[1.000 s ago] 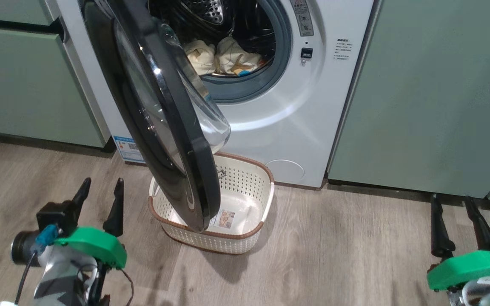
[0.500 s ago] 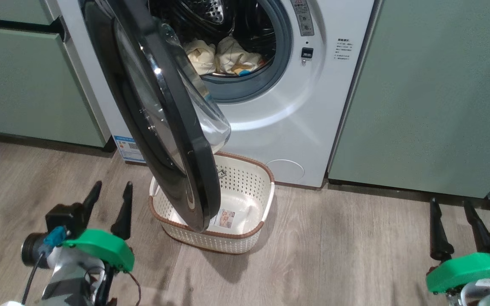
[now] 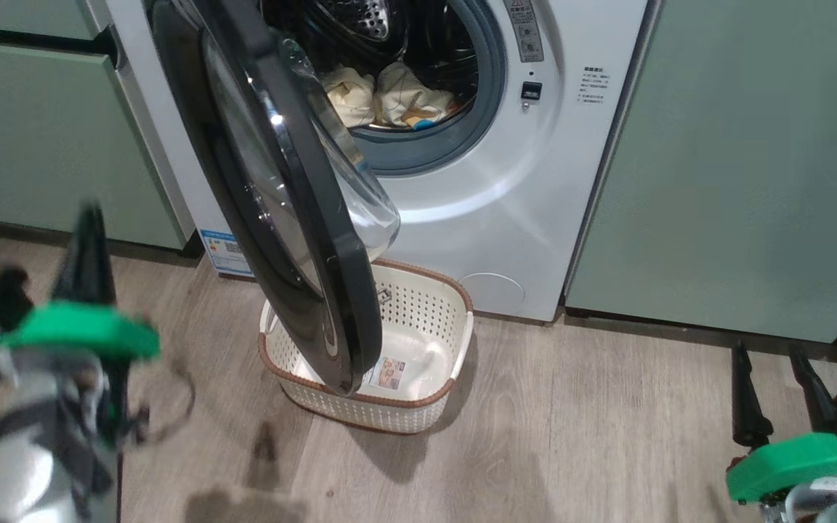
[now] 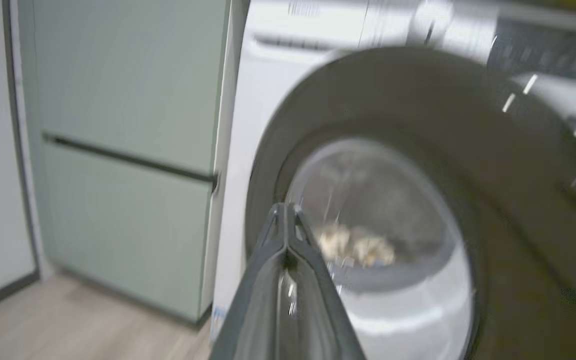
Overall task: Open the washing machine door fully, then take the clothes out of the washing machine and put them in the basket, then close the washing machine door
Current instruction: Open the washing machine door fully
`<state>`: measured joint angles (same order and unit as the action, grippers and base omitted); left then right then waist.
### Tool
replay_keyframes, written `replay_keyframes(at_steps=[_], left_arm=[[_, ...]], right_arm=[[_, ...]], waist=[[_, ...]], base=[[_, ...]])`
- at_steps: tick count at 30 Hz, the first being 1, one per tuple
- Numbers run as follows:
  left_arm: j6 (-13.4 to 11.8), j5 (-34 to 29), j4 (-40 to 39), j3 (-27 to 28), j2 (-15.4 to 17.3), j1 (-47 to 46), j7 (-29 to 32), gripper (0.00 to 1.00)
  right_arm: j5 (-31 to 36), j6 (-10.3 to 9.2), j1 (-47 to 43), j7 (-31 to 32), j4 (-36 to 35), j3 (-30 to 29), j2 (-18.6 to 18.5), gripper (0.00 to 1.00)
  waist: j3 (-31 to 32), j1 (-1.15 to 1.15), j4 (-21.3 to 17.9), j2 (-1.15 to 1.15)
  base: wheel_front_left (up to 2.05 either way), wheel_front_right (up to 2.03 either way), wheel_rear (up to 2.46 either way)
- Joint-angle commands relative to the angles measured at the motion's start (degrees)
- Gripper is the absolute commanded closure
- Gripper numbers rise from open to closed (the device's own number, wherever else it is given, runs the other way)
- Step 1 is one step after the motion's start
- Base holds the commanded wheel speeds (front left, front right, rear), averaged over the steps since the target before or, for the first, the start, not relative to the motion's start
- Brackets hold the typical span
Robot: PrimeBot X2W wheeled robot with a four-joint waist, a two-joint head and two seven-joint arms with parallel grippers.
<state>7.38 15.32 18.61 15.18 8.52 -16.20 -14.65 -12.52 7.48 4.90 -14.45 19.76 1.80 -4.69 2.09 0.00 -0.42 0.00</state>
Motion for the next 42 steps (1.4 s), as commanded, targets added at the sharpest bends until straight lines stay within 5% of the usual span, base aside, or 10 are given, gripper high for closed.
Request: replay_keyframes(at_steps=[1,9,22,32,42], left_arm=[[-0.83,1.72,-5.42,2.33,1.52,-6.83,0.66,1.0],[-3.02,1.51,-21.09,-3.87,-1.06,-15.01,10.36,1.0],[-6.32,-0.88,-35.11,-25.55,-5.31,-15.78,24.34,1.0],[-9.64,-0.53,-32.16,-39.29,-5.61,-10.73,23.32,1.0],[-13.46,1.93,-21.45,-47.68,-5.63,-5.77,15.61,1.0]], right_arm=[[0.48,0.01,1.29,-0.55,-1.72,0.56,-0.05,0.0],[0.32,0.01,1.14,-0.55,-1.79,0.3,0.09,0.0],[0.21,0.01,1.37,-0.55,-1.72,0.66,0.27,0.0],[-0.09,0.01,1.38,-0.55,-1.85,1.08,0.3,0.0],[-0.14,0.01,1.17,-0.55,-1.9,1.18,0.04,0.0]], waist=[[0.07,0.0,0.47,0.0],[-0.01,0.0,0.98,0.0],[-0.3,0.0,0.23,0.0],[-0.55,0.0,-1.1,0.0],[-0.78,0.0,-1.88,0.0]], base=[[0.0,0.0,0.0],[0.0,0.0,0.0],[0.0,0.0,0.0],[0.0,0.0,0.0],[0.0,0.0,0.0]])
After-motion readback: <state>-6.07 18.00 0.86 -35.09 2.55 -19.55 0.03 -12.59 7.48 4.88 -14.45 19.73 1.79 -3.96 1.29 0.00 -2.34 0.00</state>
